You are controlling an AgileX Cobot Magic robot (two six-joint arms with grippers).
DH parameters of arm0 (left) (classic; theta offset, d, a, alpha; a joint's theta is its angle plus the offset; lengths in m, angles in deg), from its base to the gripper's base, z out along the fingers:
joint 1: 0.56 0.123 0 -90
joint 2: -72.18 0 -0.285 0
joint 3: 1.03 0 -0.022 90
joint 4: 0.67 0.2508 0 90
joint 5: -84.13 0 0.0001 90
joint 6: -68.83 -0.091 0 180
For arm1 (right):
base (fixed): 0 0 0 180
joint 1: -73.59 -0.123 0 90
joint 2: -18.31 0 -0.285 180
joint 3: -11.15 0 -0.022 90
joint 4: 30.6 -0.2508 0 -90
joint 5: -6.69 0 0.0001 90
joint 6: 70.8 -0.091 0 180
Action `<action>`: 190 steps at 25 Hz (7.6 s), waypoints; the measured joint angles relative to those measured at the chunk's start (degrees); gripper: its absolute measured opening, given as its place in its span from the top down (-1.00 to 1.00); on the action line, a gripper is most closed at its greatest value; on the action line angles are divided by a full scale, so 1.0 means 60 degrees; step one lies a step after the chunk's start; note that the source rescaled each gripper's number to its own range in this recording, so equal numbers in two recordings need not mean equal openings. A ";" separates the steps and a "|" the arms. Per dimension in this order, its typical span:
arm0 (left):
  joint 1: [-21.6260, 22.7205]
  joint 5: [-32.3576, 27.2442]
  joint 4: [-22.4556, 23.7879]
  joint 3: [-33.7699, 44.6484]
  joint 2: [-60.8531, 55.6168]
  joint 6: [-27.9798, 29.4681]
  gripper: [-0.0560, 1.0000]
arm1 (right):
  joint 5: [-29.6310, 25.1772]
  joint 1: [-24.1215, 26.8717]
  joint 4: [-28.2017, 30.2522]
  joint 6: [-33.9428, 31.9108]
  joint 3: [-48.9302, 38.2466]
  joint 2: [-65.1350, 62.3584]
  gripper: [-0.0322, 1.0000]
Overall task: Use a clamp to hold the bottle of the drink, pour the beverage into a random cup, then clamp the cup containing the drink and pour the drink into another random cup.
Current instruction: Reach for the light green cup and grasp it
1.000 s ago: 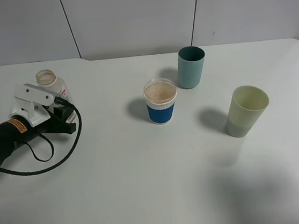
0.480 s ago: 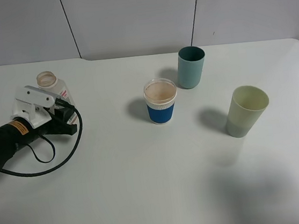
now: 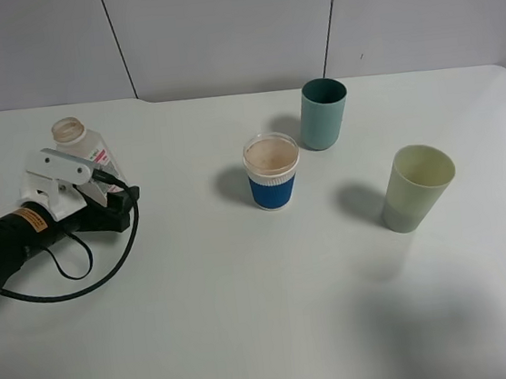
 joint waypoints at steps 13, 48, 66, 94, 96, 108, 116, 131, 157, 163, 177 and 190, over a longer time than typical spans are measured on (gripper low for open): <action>0.0000 -0.0046 -0.1250 0.2427 -0.2399 0.0098 -0.98 | 0.0000 0.0000 0.0000 0.0000 0.0000 0.0000 -0.57; 0.2292 -1.4427 -0.2087 -0.0615 -1.5176 -0.0010 -0.98 | 0.0000 0.0000 0.0000 0.0000 0.0000 0.0000 -0.57; 0.2772 -2.0889 -0.3249 -0.1547 -1.9891 0.0065 -0.99 | 0.0000 0.0000 0.0000 0.0000 0.0000 0.0000 -0.57; 0.1365 -2.1709 -0.2556 -0.0878 -1.9917 0.0573 -0.99 | 0.0000 0.0000 0.0000 0.0000 0.0000 0.0000 -0.57; 0.1075 -2.1709 -0.2556 -0.0878 -1.9917 0.0573 -0.99 | 0.0000 0.0000 0.0000 0.0000 0.0000 0.0000 -0.57; 0.0970 -2.1709 -0.2547 -0.0878 -1.9917 0.0577 -0.99 | 0.0000 0.0000 0.0000 0.0000 0.0000 0.0000 -0.57; 0.0970 -2.1709 -0.2547 -0.0878 -1.9917 0.0588 -0.99 | 0.0000 0.0000 0.0000 0.0000 0.0000 0.0000 -0.57; 0.0970 -2.1709 -0.2547 -0.0878 -1.9917 0.0600 -0.99 | 0.0000 0.0000 0.0000 0.0000 0.0000 0.0000 -0.57; 0.0970 -2.1709 -0.2547 -0.0878 -1.9917 0.0600 -0.99 | 0.3195 0.0000 -0.0676 0.0346 0.0669 0.5403 -0.57; 0.0970 -2.1709 -0.2547 -0.0878 -1.9917 0.0600 -0.99 | 0.4779 -0.0964 -0.0178 0.0422 0.0669 0.6558 -0.57; 0.0970 -2.1709 -0.2547 -0.0878 -1.9917 0.0600 -0.99 | 0.6680 -0.3551 0.1259 -0.1385 0.0672 0.9134 -0.57; 0.0970 -2.1709 -0.2547 -0.0878 -1.9917 0.0607 -0.99 | 0.8329 -0.3551 -0.3578 0.3148 0.0672 1.0565 -0.57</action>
